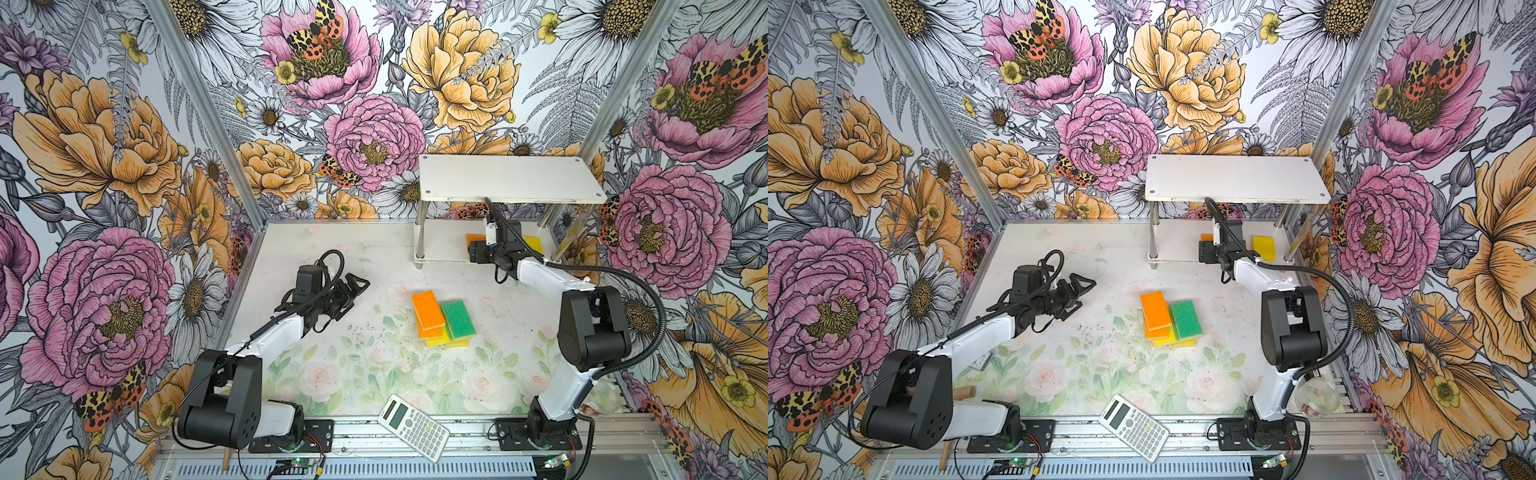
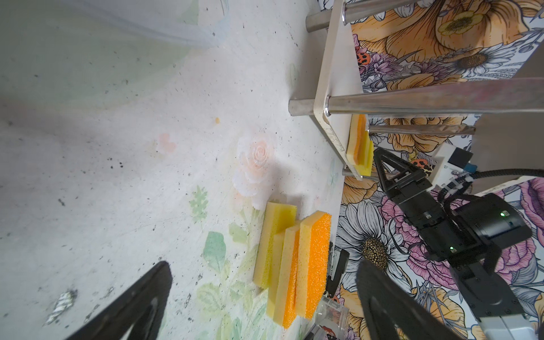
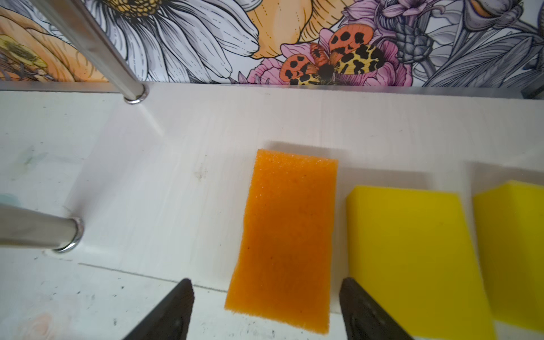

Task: Arrange cleaning sponges on a shelf
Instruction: Place the cleaning sponge at the shelf, then move the cleaning sponge to the shelf.

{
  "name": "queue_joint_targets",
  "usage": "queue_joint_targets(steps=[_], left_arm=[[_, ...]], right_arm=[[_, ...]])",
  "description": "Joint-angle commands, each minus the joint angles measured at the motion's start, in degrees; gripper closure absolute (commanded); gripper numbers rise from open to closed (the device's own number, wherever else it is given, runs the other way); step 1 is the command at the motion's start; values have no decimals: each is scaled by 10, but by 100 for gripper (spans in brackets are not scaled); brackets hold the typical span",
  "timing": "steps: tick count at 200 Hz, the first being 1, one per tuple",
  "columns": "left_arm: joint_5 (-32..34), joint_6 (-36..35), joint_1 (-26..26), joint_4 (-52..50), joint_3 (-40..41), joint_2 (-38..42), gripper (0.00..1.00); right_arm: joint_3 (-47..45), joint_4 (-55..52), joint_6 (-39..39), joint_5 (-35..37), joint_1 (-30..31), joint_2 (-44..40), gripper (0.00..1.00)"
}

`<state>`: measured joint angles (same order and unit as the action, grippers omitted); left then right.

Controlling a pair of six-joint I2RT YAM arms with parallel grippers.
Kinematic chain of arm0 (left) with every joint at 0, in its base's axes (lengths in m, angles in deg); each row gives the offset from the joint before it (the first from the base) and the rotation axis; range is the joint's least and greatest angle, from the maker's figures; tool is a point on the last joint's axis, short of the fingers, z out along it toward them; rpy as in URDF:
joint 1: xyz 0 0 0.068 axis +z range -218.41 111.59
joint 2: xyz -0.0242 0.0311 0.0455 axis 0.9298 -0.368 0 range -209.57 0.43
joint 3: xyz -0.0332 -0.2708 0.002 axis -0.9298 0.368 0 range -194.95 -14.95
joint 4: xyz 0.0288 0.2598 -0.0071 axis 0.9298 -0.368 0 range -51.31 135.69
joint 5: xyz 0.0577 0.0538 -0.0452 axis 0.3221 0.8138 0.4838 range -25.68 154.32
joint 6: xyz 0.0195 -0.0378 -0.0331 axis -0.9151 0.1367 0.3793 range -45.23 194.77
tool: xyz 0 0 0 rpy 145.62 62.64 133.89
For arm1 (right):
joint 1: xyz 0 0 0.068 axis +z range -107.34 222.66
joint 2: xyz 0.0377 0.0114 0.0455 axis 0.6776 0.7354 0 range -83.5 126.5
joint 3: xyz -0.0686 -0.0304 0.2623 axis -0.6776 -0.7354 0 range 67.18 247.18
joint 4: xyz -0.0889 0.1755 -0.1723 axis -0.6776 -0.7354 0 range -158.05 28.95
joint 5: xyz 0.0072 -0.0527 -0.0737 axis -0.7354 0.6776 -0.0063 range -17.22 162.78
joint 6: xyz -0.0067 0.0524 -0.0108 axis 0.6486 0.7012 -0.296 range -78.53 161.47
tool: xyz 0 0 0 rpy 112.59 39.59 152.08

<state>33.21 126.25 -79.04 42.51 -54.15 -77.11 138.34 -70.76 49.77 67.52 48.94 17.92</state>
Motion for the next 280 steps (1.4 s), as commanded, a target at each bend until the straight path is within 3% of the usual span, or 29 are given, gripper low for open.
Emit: queue_joint_targets(steps=[1, 33, 72, 280], left_arm=[[-3, -13, 5, -7, -5, 13, 1], [-4, -22, 6, -25, -17, 11, 1], [-4, -21, 6, -24, -21, 8, 1], [-5, -26, 34, -21, 8, 25, 1]], right_arm=[[-14, -8, 19, -82, -1, -34, 20], [-33, -26, 39, -160, -3, -40, 20], [-52, -36, 50, -180, -2, -40, 19], [20, -37, 37, -139, -18, 48, 20]])
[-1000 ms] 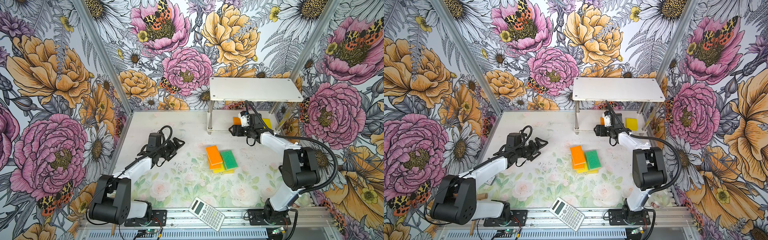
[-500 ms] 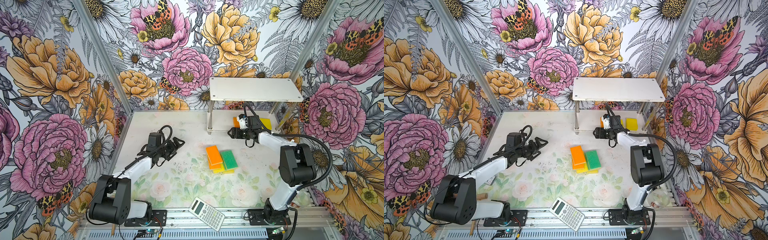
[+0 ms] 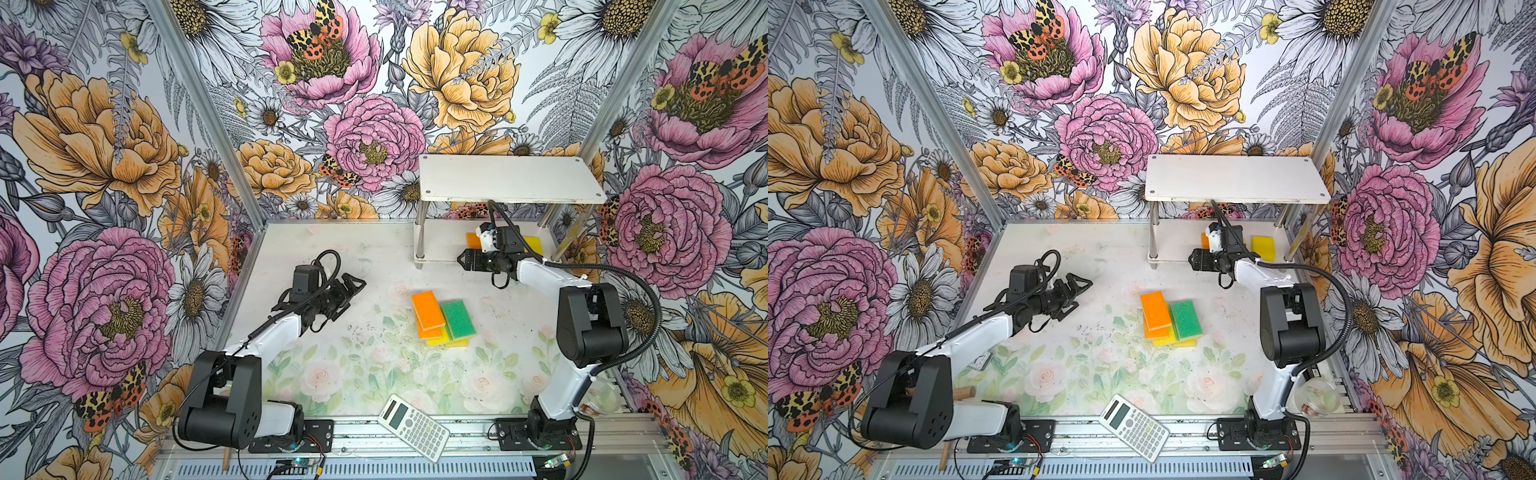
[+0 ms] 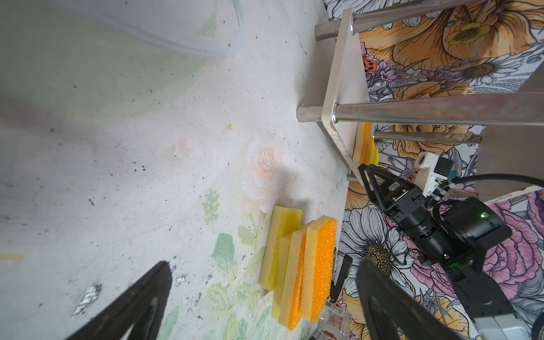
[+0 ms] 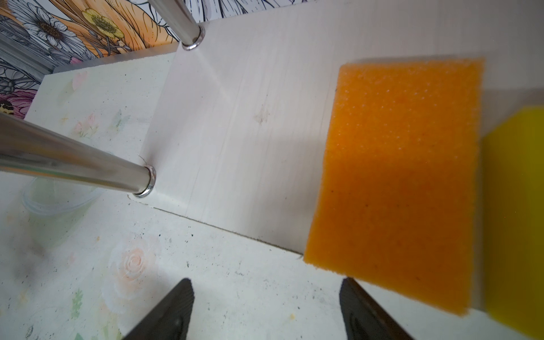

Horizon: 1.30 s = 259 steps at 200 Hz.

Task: Arrange cleaning sponges on a shelf
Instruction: Move the cleaning sponge to the shelf, then pick up a cleaning sponge from several cleaning sponges.

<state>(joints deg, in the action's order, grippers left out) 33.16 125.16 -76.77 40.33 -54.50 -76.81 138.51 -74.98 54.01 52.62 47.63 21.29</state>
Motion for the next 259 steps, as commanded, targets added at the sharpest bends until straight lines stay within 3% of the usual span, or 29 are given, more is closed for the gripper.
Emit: queue_joint_targets(steps=[1, 72, 146, 216, 259], left_arm=[[-5, -15, 12, 1, 11, 22, 1], [-7, -15, 16, -2, 19, 33, 1], [-7, -13, 15, 2, 20, 28, 1], [-4, -12, 1, 5, 8, 10, 1], [2, -10, -8, 5, -4, -2, 1]], right_arm=[[18, 5, -5, 10, -5, 15, 19], [3, 4, -12, -21, -8, -10, 19], [-93, 3, 16, -90, 6, -127, 13], [-158, -85, 50, -36, 119, -263, 9], [-198, -92, 93, 49, 205, -304, 8]])
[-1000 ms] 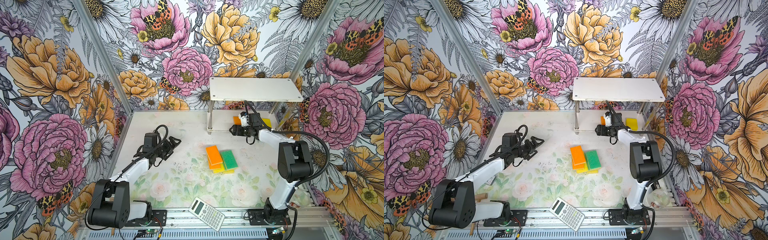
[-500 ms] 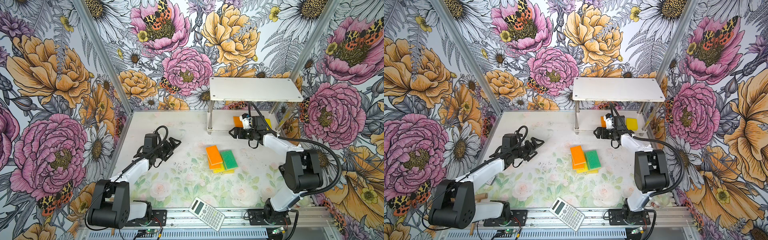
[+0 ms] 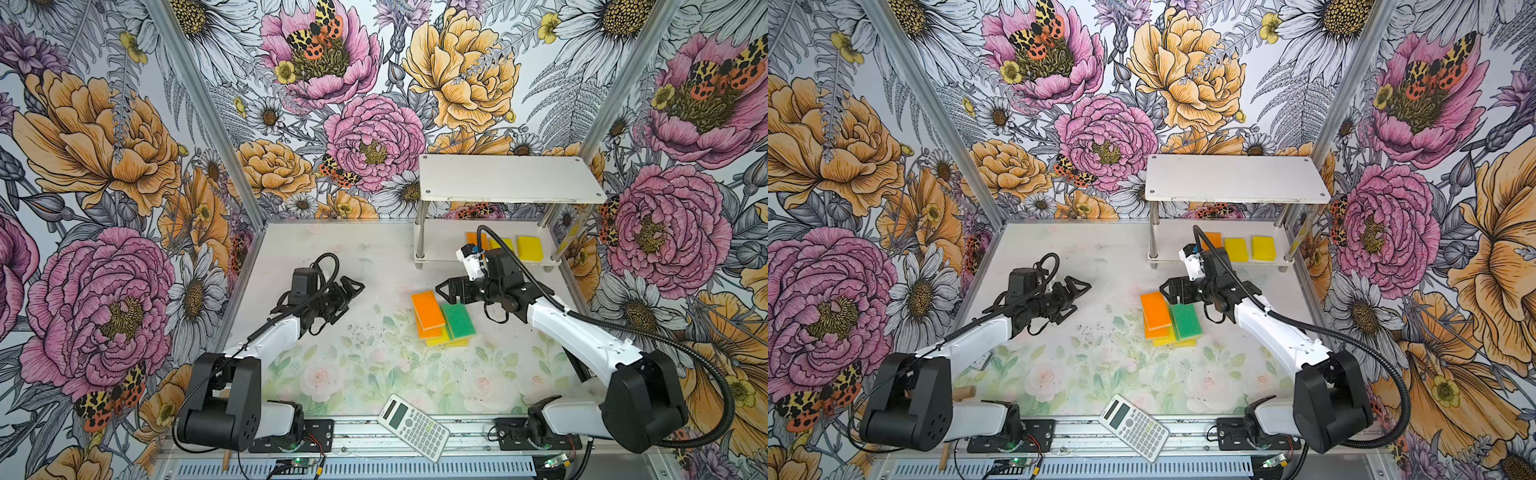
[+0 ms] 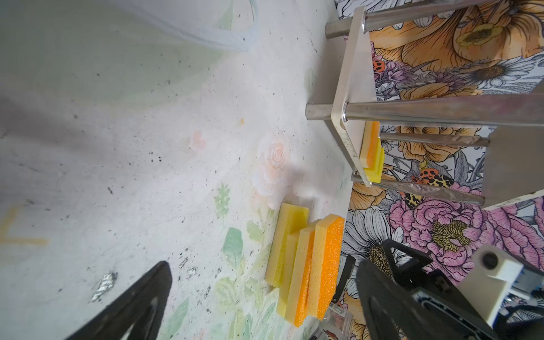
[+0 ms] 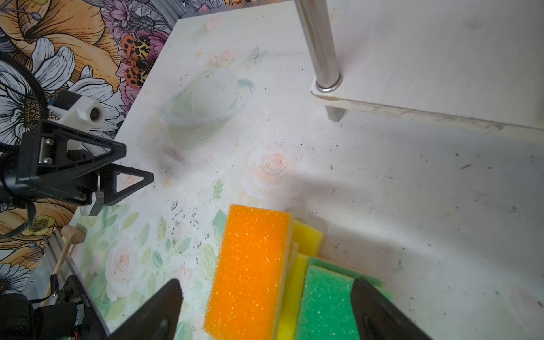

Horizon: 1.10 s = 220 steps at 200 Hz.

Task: Arrange cleaning sponges on a shelf
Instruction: Pick up a cleaning sponge from several cleaning sponges.

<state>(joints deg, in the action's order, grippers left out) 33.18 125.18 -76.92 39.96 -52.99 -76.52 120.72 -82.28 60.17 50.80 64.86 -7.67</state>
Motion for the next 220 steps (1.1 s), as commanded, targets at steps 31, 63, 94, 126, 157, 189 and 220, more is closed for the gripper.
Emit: queue_joint_targets(steps=[31, 63, 94, 126, 157, 189, 220], left_arm=[[1, -10, -10, 9, -31, -17, 1], [3, -10, -17, 9, -37, -27, 1], [9, -9, -22, 9, -36, -29, 1], [11, -9, -22, 9, -31, -26, 1], [12, -9, -22, 9, -27, -24, 1], [12, -8, -22, 11, -25, -24, 1], [12, -8, -22, 11, -22, -21, 1]], right_arm=[[-19, -19, 37, 102, 73, 6, 5], [-9, -18, 35, 132, 108, 37, 0], [-2, -18, 31, 154, 130, 52, 0], [2, -18, 29, 174, 140, 58, 0], [8, -18, 26, 200, 156, 67, 2], [12, -17, 21, 222, 172, 80, 5], [19, -18, 19, 237, 185, 87, 6]])
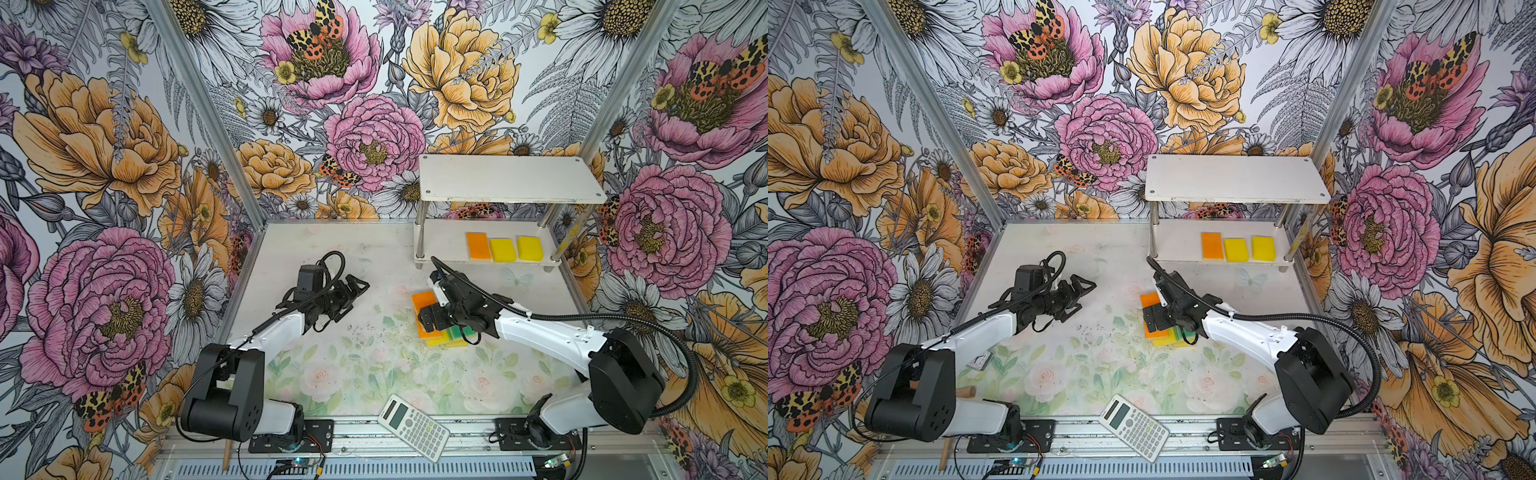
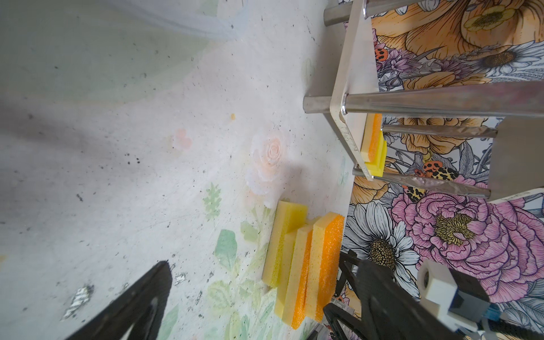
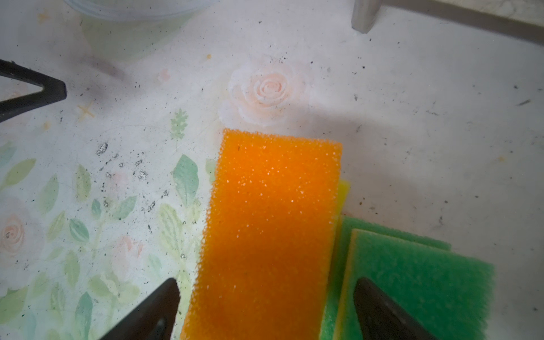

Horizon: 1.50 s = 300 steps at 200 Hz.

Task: Arrange cleaning sponges on a shelf
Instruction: Pick up a cleaning sponge from several cleaning sponges.

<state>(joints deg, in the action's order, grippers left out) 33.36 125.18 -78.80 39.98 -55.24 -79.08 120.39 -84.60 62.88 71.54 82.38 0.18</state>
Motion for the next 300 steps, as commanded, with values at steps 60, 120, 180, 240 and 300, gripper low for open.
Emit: queue_joint_targets(steps=[60, 120, 180, 240, 300], left_arm=[[11, -8, -2, 13, 8, 7, 1], [10, -8, 0, 13, 9, 9, 1], [11, -8, 1, 13, 12, 12, 1], [10, -10, 4, 18, 17, 10, 1], [-3, -8, 11, 33, 14, -7, 1]], right_arm=[[26, 5, -8, 64, 27, 38, 11], [26, 5, -11, 76, 32, 37, 24], [25, 6, -12, 77, 32, 25, 39], [28, 7, -15, 78, 30, -10, 48], [26, 14, -20, 77, 2, -57, 48]])
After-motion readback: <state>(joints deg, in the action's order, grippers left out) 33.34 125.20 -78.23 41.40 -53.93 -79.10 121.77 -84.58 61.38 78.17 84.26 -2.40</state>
